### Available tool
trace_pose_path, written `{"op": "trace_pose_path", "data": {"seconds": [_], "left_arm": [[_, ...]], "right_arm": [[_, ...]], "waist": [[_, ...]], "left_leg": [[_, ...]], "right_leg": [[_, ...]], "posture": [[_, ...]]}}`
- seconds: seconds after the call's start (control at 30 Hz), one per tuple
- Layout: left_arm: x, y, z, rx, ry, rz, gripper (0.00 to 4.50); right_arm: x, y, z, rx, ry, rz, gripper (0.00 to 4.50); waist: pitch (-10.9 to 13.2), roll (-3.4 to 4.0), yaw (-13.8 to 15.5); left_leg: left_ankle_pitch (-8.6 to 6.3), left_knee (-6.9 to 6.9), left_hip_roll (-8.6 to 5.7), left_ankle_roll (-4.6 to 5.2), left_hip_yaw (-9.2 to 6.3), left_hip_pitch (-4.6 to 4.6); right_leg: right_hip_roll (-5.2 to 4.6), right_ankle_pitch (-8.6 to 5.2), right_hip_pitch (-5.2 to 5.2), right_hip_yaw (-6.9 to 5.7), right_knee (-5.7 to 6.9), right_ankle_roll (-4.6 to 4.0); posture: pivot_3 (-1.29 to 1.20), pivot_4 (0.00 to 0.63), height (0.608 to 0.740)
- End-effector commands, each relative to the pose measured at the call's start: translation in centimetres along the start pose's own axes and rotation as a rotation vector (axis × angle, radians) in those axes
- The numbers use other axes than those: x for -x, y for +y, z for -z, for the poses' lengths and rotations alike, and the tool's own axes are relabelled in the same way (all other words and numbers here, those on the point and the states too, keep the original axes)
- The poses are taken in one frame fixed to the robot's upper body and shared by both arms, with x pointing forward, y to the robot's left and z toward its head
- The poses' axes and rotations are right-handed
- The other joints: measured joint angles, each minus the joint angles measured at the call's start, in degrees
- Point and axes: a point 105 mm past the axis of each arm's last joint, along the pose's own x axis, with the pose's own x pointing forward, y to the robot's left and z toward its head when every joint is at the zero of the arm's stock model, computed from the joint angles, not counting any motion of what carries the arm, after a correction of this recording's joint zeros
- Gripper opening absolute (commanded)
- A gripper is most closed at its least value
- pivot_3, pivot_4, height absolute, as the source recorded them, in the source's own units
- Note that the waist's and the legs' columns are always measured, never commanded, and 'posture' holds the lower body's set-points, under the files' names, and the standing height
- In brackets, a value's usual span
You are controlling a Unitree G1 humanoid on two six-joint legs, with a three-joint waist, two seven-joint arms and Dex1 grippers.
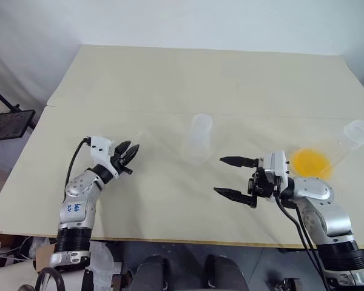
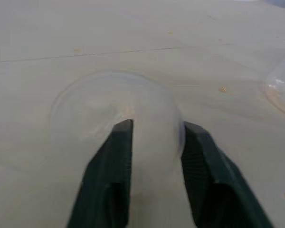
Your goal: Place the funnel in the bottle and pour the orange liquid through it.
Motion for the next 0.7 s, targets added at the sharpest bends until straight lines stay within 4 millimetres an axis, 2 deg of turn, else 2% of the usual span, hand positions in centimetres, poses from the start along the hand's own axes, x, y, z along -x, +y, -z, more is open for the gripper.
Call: {"op": "trace_pose_path", "data": {"seconds": [0.03, 0.07, 0.1, 0.23, 0.43, 0.53, 0.6, 0.7], "left_arm": [[0.4, 0.3, -1.1, -0.031, -0.037, -0.005, 0.45], [0.5, 0.3, -1.2, -0.032, -0.038, -0.006, 0.14], [0.6, 0.5, -1.4, -0.037, -0.047, -0.008, 0.04], [1.1, 0.5, -3.2, -0.062, -0.11, 0.032, 0.04], [0.8, -1.4, -9.2, -0.337, -0.177, 0.255, 0.04], [-0.5, -3.2, -13.7, -0.578, -0.187, 0.453, 0.04], [-0.9, -3.6, -14.6, -0.693, -0.144, 0.538, 0.04], [-1.8, -4.1, -16.1, -0.75, -0.13, 0.611, 0.04]], "right_arm": [[0.0, 0.2, -1.0, 0.031, -0.031, -0.007, 4.5], [0.0, 0.2, -1.0, 0.031, -0.03, -0.006, 4.5], [0.1, 0.2, -1.0, 0.032, -0.028, -0.002, 4.5], [0.7, 0.1, -1.0, 0.035, -0.025, 0.032, 4.5], [2.5, -0.6, -1.3, 0.023, -0.037, 0.161, 4.5], [4.2, -1.3, -1.7, -0.001, -0.081, 0.309, 4.5], [5.1, -1.6, -1.8, -0.009, -0.107, 0.385, 4.5], [6.4, -2.2, -2.0, -0.015, -0.149, 0.497, 4.5]], "waist": [[0.0, 0.0, 0.0], [0.0, 0.0, 0.0], [0.0, 0.0, 0.0], [0.0, 0.0, 0.0], [0.0, -0.03, 0.2], [0.0, -0.06, 0.5], [0.0, 0.0, 0.1], [-0.1, 0.13, -0.2]], "left_leg": [[0.0, 0.0, 0.0, 0.0, 0.0, 0.0], [0.0, 0.0, 0.0, 0.0, 0.0, 0.0], [0.0, 0.0, -0.01, 0.0, 0.0, 0.0], [0.0, 0.0, 0.0, 0.0, 0.0, 0.0], [0.0, 0.0, -0.01, 0.0, -0.02, -0.02], [0.02, 0.02, -0.02, 0.01, -0.08, -0.05], [0.02, 0.02, -0.19, 0.01, -0.04, -0.08], [0.01, -0.13, -0.22, 0.0, 0.13, 0.05]], "right_leg": [[0.0, 0.0, 0.0, 0.0, 0.0, 0.0], [0.01, 0.0, 0.0, 0.0, 0.0, 0.0], [0.01, 0.0, 0.0, 0.0, 0.0, 0.0], [0.0, 0.0, 0.0, 0.0, 0.01, 0.0], [0.01, 0.0, 0.0, -0.03, 0.01, 0.0], [-0.02, 0.0, 0.01, -0.03, 0.01, 0.0], [0.02, 0.0, 0.0, -0.07, -0.03, 0.0], [0.03, 0.0, -0.01, -0.03, -0.03, 0.0]], "posture": [[0.0, 0.15, 0.74], [0.0, 0.15, 0.74], [0.0, 0.15, 0.74], [0.0, 0.15, 0.74], [0.0, 0.15, 0.74], [0.0, 0.15, 0.74], [0.0, 0.15, 0.74], [0.0, 0.15, 0.74]]}}
